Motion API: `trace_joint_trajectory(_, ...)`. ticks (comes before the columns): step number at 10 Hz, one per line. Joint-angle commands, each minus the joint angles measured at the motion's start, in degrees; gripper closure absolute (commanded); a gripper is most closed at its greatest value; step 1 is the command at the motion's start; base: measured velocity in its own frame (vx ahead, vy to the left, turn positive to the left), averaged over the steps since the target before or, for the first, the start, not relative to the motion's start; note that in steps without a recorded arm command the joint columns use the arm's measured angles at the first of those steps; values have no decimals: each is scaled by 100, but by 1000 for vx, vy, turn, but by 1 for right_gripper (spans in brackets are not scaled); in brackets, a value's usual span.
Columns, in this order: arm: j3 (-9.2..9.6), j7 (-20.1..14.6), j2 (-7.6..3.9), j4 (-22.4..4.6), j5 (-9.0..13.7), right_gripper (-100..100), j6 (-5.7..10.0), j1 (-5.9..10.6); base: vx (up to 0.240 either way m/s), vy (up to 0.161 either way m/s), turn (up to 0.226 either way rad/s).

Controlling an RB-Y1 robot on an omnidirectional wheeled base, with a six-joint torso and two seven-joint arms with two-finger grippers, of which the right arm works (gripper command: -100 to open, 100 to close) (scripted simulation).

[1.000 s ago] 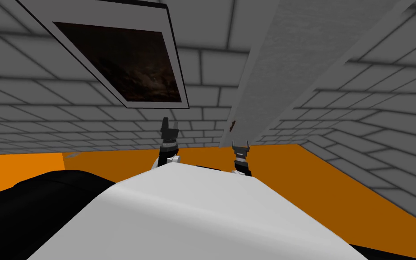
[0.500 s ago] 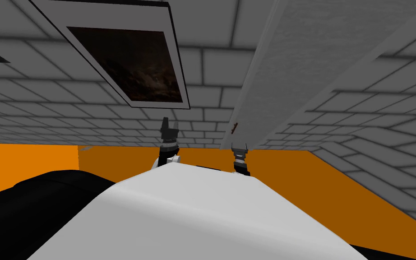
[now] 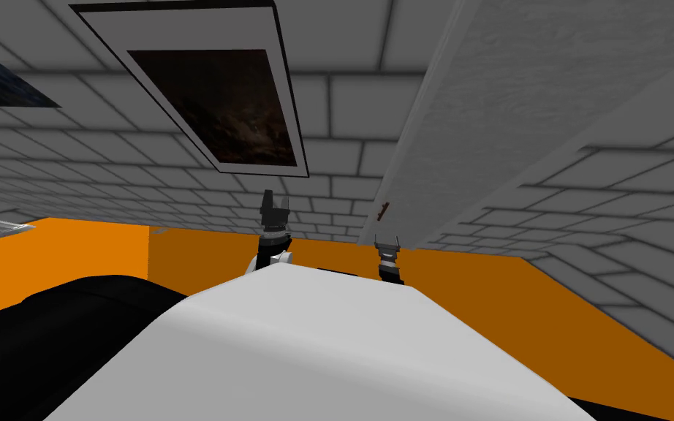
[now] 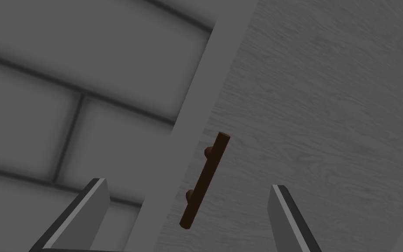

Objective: Pull the door open

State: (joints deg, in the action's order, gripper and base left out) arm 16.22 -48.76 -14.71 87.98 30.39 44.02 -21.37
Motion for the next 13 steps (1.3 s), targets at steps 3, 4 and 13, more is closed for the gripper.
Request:
trace_joint_trajectory(3,121,-392,-132,-403,272,-100,137,86,70,-70,115)
trace_joint_trajectory(4,153,-492,-166,-508,343,-100,173,108,65,-66,115)
trace_joint_trajectory(13,455,-1421,-475,-1484,1004,-100,508,310,69,-80,125)
